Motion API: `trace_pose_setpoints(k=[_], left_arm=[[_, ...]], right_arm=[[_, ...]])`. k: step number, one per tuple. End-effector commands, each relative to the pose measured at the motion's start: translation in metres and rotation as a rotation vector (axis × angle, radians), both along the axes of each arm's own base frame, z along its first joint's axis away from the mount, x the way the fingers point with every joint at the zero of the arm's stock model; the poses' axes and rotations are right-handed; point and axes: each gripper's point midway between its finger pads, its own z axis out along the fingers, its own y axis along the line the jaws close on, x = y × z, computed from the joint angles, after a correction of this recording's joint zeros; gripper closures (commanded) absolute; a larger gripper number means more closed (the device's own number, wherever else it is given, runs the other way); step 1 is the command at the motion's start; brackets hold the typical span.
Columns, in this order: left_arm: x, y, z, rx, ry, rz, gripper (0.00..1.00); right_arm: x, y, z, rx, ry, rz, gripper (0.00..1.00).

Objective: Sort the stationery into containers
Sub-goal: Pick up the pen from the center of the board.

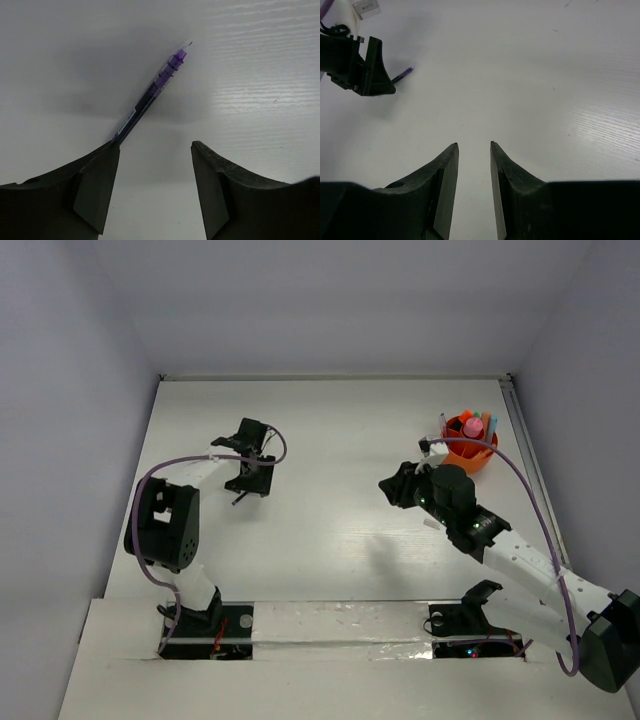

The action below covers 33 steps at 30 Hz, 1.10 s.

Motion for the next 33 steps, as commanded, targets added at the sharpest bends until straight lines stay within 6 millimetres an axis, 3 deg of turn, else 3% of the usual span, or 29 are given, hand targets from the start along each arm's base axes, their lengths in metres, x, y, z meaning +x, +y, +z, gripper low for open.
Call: trace_pose_setpoints(k=[1, 7, 11, 12, 16, 19, 23, 25, 26, 29, 30, 33], left_arm=[[0.001, 0.006, -0.015, 0.012, 0.049, 0.006, 0.43], [0.004, 0.026, -0.035, 0.044, 0.086, 0.069, 0.49], [-0.003, 0.018, -0.052, 0.005, 0.132, 0.054, 0.72], [-0.006, 0.018, -0.054, -0.001, 0.140, 0.053, 0.83], [-0.013, 0.012, -0.054, -0.044, 0.140, 0.051, 1.00], [-0.016, 0.006, -0.048, -0.066, 0.125, 0.048, 1.00], [-0.019, -0.032, -0.034, -0.198, 0.076, -0.015, 1.00], [-0.016, -0.055, -0.013, -0.258, 0.005, -0.033, 1.00], [-0.014, -0.084, 0.007, -0.316, -0.065, -0.072, 1.00], [-0.019, -0.132, 0.041, -0.438, -0.188, -0.150, 1.00], [-0.026, -0.163, 0.062, -0.539, -0.267, -0.227, 1.00], [-0.038, -0.202, 0.092, -0.704, -0.400, -0.301, 1.00]], right_arm=[[0.002, -0.003, 0.010, -0.001, -0.036, -0.010, 0.62], [0.002, -0.003, 0.008, -0.006, -0.032, -0.008, 0.63], [0.004, -0.004, 0.007, -0.013, -0.031, -0.018, 0.63], [0.004, -0.005, 0.006, -0.019, -0.029, -0.021, 0.63], [0.006, -0.006, 0.005, -0.026, -0.021, -0.032, 0.63], [0.008, -0.010, 0.005, -0.034, -0.022, -0.055, 0.63], [0.009, -0.019, -0.004, -0.071, 0.008, -0.099, 0.59], [0.009, -0.023, -0.011, -0.093, 0.035, -0.117, 0.54], [0.008, -0.027, -0.018, -0.114, 0.064, -0.135, 0.52], [0.001, -0.036, -0.030, -0.142, 0.107, -0.167, 0.49], [-0.005, -0.046, -0.037, -0.154, 0.129, -0.200, 0.38], [-0.015, -0.062, -0.048, -0.172, 0.170, -0.262, 0.32]])
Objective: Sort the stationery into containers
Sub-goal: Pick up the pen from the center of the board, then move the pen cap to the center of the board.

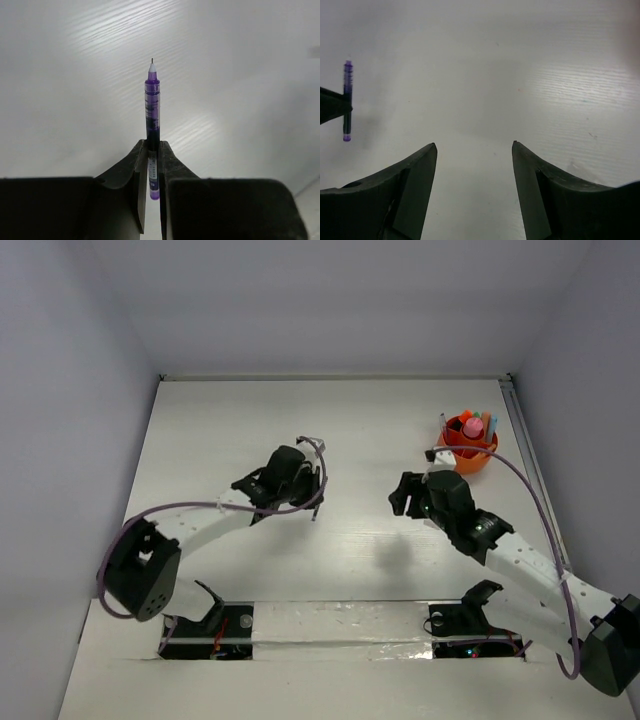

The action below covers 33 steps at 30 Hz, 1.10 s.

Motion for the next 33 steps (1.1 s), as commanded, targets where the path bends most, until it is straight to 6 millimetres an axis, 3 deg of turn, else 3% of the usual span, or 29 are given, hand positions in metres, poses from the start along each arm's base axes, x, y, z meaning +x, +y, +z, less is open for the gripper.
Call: trace_pose_setpoints(k=[1, 5, 6, 7, 8, 9, 11, 12, 14, 16, 19, 23, 24, 25, 28, 29, 33], left_arm=[[0.002, -0.051, 0.061, -0.298, -0.190, -0.040, 1.00], [-0.011, -0.072, 0.076, -0.465, -0.262, -0.103, 1.00], [-0.021, -0.075, 0.069, -0.466, -0.233, -0.133, 1.00], [-0.023, -0.077, 0.068, -0.471, -0.223, -0.143, 1.00], [-0.025, -0.086, 0.091, -0.562, -0.316, -0.194, 1.00], [-0.027, -0.087, 0.094, -0.575, -0.326, -0.204, 1.00], [-0.031, -0.087, 0.101, -0.606, -0.351, -0.228, 1.00], [-0.036, -0.086, 0.109, -0.625, -0.374, -0.246, 1.00], [-0.040, -0.083, 0.116, -0.650, -0.383, -0.245, 1.00], [-0.051, -0.079, 0.127, -0.675, -0.400, -0.276, 1.00], [-0.060, -0.070, 0.137, -0.672, -0.455, -0.265, 1.00], [-0.066, -0.063, 0.149, -0.685, -0.490, -0.256, 1.00], [-0.067, -0.061, 0.151, -0.687, -0.499, -0.253, 1.00], [-0.067, -0.060, 0.151, -0.686, -0.501, -0.252, 1.00], [-0.070, -0.062, 0.152, -0.670, -0.505, -0.239, 1.00], [-0.066, -0.060, 0.151, -0.649, -0.510, -0.217, 1.00], [-0.068, -0.056, 0.159, -0.647, -0.540, -0.209, 1.00]], right_arm=[[-0.012, -0.031, -0.009, -0.020, 0.053, -0.150, 0.32], [-0.021, -0.031, -0.023, -0.004, 0.157, -0.182, 0.45], [-0.024, -0.039, -0.031, -0.020, 0.194, -0.224, 0.54], [-0.021, -0.047, -0.032, -0.035, 0.205, -0.270, 0.56], [-0.022, -0.052, -0.040, -0.053, 0.237, -0.293, 0.59], [-0.025, -0.056, -0.044, -0.044, 0.264, -0.324, 0.59], [-0.028, -0.066, -0.054, -0.021, 0.308, -0.379, 0.55], [-0.030, -0.068, -0.057, 0.010, 0.324, -0.414, 0.39], [-0.032, -0.077, -0.062, 0.042, 0.341, -0.475, 0.23], [-0.032, -0.085, -0.064, 0.054, 0.333, -0.519, 0.16], [-0.025, -0.100, -0.063, -0.019, 0.345, -0.532, 0.26], [-0.023, -0.107, -0.069, -0.179, 0.425, -0.480, 0.27], [-0.021, -0.107, -0.070, -0.195, 0.444, -0.457, 0.31], [-0.016, -0.092, -0.067, -0.161, 0.457, -0.374, 0.33], [-0.011, -0.084, -0.071, -0.218, 0.536, -0.311, 0.37], [0.004, -0.080, -0.067, -0.248, 0.560, -0.295, 0.37], [0.004, -0.105, -0.078, -0.424, 0.676, -0.345, 0.36]])
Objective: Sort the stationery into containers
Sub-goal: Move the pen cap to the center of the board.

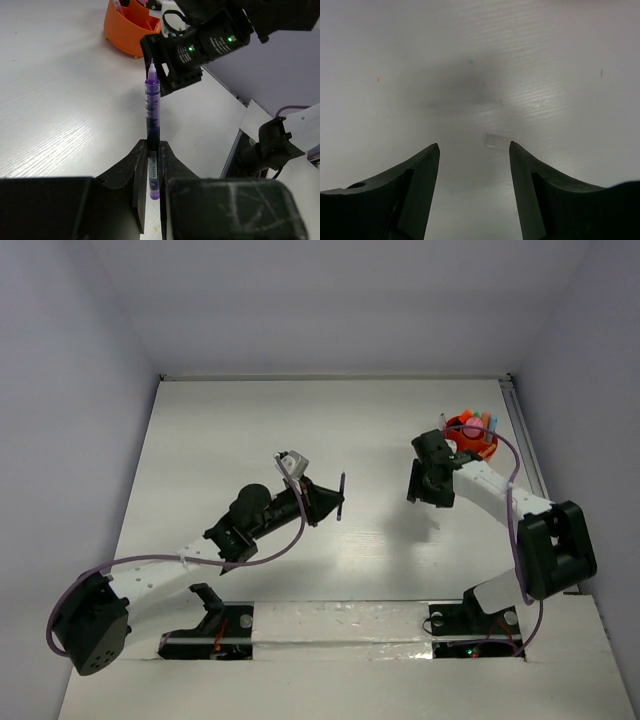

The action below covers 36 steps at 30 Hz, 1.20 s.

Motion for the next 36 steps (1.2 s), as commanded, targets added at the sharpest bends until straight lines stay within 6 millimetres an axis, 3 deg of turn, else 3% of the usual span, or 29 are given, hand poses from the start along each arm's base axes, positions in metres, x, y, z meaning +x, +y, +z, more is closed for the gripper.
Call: trace_pose_setpoints(k=[1, 4, 13, 14, 21, 27, 31, 36], left_arm=[[0.003, 0.007, 0.021, -0.031, -0.070, 0.043, 1.00], [0.004, 0.007, 0.021, -0.030, -0.069, 0.047, 1.00], [0.002, 0.004, 0.020, -0.031, -0.060, 0.029, 1.00], [0.002, 0.004, 0.021, -0.034, -0.060, 0.027, 1.00], [0.001, 0.004, 0.022, -0.039, -0.061, 0.024, 1.00], [0.003, 0.006, 0.020, -0.032, -0.063, 0.038, 1.00], [0.003, 0.006, 0.020, -0.028, -0.063, 0.040, 1.00], [0.004, 0.005, 0.018, -0.024, -0.062, 0.041, 1.00]], right_arm=[[-0.006, -0.018, -0.001, -0.108, 0.113, 0.046, 0.34], [-0.006, -0.013, -0.009, -0.033, 0.138, 0.090, 0.26], [-0.022, -0.016, -0.034, 0.004, 0.244, 0.018, 0.19], [-0.030, -0.018, -0.040, 0.027, 0.257, 0.003, 0.19], [-0.032, -0.010, -0.043, 0.130, 0.184, -0.035, 0.31], [-0.012, -0.003, -0.039, 0.170, 0.089, -0.037, 0.41], [-0.002, -0.001, -0.049, 0.166, 0.098, -0.027, 0.47], [0.009, 0.030, -0.051, 0.188, 0.076, 0.043, 0.50]])
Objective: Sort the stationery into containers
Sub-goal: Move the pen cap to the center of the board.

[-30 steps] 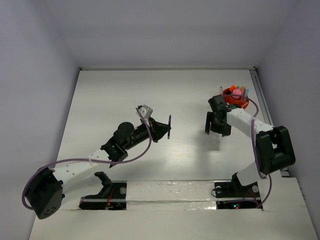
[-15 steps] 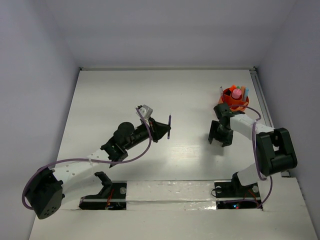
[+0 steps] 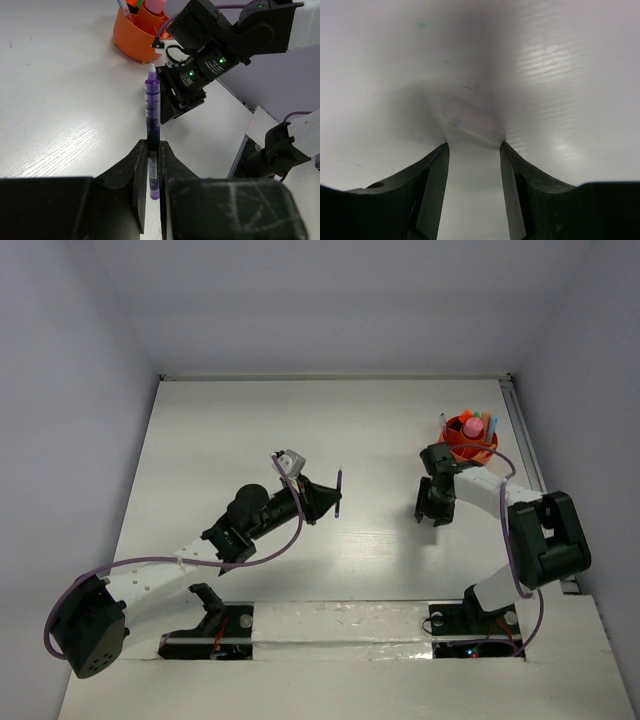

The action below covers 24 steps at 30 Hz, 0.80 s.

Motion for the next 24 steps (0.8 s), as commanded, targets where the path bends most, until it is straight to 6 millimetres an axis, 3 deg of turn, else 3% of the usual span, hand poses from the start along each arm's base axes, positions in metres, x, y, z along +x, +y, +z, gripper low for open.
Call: trace_pose_setpoints(k=[1, 5, 10, 14, 19, 21, 22, 24], left_arm=[[0.001, -0.001, 0.015, -0.029, -0.047, 0.000, 1.00], [0.002, 0.000, 0.012, -0.022, -0.043, 0.006, 1.00], [0.005, 0.003, 0.012, -0.013, -0.049, 0.031, 1.00], [0.009, 0.006, 0.009, 0.003, -0.052, 0.057, 1.00], [0.013, 0.006, 0.005, 0.019, -0.044, 0.072, 1.00], [0.013, 0.004, 0.003, 0.020, -0.041, 0.066, 1.00], [0.013, 0.004, 0.003, 0.020, -0.039, 0.064, 1.00], [0.014, 0.002, 0.002, 0.023, -0.036, 0.059, 1.00]], right_arm=[[0.037, 0.047, -0.001, 0.089, -0.119, 0.059, 0.50], [0.061, 0.079, 0.005, 0.116, -0.164, 0.084, 0.51], [0.107, 0.127, 0.015, 0.232, -0.264, 0.069, 0.49], [0.122, 0.150, 0.025, 0.312, -0.290, 0.082, 0.41], [0.109, 0.144, 0.051, 0.305, -0.318, 0.147, 0.40], [0.105, 0.124, 0.067, 0.236, -0.372, 0.121, 0.41], [0.097, 0.106, 0.069, 0.171, -0.386, 0.093, 0.44], [0.087, 0.091, 0.063, 0.115, -0.371, 0.070, 0.47]])
